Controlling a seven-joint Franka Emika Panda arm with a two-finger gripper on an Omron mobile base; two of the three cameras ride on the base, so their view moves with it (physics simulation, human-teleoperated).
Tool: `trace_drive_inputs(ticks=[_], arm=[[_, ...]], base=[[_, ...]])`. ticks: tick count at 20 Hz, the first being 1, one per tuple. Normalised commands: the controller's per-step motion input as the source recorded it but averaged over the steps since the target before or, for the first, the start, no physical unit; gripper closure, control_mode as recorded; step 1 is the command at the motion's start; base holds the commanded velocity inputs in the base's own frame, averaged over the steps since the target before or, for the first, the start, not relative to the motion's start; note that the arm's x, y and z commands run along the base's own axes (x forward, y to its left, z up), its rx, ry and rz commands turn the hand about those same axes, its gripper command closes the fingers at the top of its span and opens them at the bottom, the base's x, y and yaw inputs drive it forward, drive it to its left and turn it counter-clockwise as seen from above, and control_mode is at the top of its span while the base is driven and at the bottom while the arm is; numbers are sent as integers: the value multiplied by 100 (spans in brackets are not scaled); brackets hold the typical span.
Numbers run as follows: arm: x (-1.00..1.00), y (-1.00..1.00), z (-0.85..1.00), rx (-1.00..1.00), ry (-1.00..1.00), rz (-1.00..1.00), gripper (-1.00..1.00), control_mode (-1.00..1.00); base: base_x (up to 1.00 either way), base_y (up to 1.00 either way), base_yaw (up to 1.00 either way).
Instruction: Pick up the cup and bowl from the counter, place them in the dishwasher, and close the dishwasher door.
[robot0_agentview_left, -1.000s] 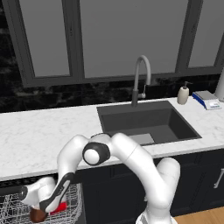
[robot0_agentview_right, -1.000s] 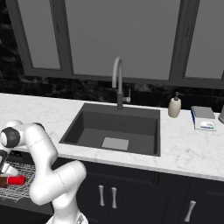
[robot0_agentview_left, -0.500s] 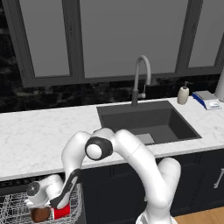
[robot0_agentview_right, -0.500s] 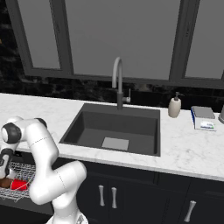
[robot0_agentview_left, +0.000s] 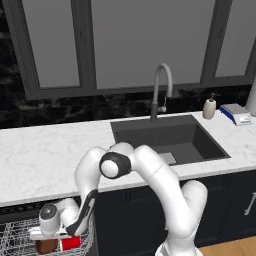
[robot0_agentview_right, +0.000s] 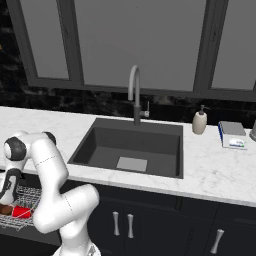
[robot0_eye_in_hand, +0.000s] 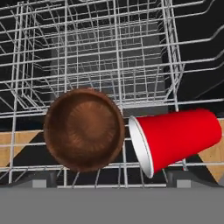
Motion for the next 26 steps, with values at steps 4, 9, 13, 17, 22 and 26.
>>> trace_drive_inputs(ticks=[4, 9, 13, 17, 22, 26], arm=[[-65, 0, 100, 0, 1, 0, -100, -100], [-52, 0, 100, 0, 0, 0, -100, -100], [-81, -1, 89, 2, 0, -4, -100, -100], [-95, 0, 69, 2, 0, -7, -100, -100], [-36, -6, 39, 5, -1, -1, -100, -100], [0, -3, 0, 0, 0, 0, -100, -100]], base=[[0, 0, 0], [0, 0, 0], [0, 0, 0], [0, 0, 0], [0, 0, 0], [0, 0, 0]])
